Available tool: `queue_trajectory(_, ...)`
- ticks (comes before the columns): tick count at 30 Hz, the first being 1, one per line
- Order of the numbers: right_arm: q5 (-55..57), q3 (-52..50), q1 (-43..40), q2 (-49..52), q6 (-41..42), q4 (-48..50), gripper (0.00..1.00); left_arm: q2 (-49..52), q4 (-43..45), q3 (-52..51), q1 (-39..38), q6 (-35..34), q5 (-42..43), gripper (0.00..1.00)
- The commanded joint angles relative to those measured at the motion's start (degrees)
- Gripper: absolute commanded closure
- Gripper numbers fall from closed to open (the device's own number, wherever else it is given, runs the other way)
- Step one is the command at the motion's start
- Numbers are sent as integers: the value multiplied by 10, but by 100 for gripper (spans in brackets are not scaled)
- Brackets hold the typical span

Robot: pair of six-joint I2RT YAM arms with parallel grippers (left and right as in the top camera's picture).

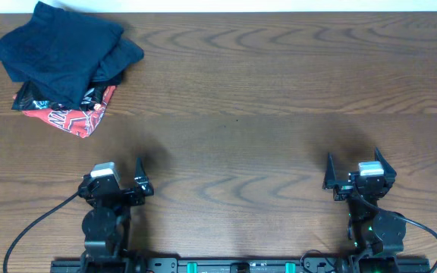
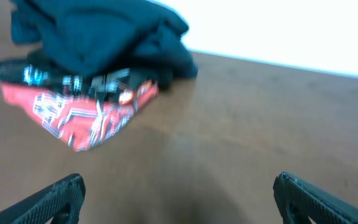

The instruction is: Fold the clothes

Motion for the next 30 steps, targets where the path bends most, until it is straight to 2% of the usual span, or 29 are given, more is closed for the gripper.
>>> queue_trajectory(1,-4,-1,-2,-3,-7,-2,1,-10,66,-38,3,8,-9,2)
queue_trajectory(3,-4,-1,-2,-3,-7,-2,1,-11,113,-64,4,8,-9,2)
queue_trajectory(30,-4,-1,-2,-3,-7,-2,1,-9,97,-63,6,12,13,2)
